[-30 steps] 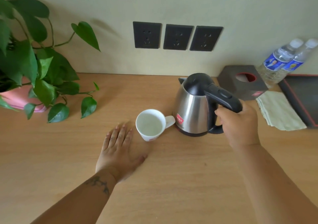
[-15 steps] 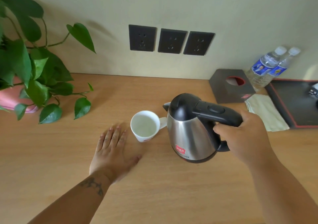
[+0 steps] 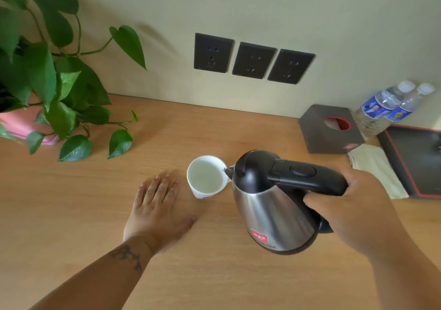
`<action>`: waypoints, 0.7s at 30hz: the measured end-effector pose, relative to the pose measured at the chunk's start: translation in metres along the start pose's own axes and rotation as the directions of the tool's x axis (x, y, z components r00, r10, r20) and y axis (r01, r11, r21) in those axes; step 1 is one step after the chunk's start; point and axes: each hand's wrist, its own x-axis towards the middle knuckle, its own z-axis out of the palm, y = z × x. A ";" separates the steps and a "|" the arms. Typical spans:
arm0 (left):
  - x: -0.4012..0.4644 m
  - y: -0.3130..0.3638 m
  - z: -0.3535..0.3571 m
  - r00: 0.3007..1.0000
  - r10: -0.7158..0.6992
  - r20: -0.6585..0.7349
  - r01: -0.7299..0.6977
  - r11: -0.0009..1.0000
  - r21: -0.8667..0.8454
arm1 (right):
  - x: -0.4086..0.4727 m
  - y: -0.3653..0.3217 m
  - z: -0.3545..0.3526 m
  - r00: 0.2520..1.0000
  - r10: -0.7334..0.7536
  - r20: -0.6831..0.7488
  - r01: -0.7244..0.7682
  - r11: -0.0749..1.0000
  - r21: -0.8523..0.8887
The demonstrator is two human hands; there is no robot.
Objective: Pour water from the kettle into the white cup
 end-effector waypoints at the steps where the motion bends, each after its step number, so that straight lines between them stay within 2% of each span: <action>1: 0.000 0.000 0.000 1.000 -0.001 0.003 0.001 1.000 -0.002 | 0.000 -0.001 0.000 1.000 -0.004 0.006 0.004 1.000 -0.013; 9: 0.000 0.001 -0.006 1.000 0.004 -0.004 -0.004 0.999 -0.040 | 0.000 -0.022 -0.002 0.998 -0.044 0.050 0.048 0.995 -0.091; 21: 0.000 0.001 -0.005 1.000 0.002 -0.003 -0.002 0.999 -0.048 | 0.002 -0.031 -0.003 0.991 -0.045 0.125 0.056 0.995 -0.081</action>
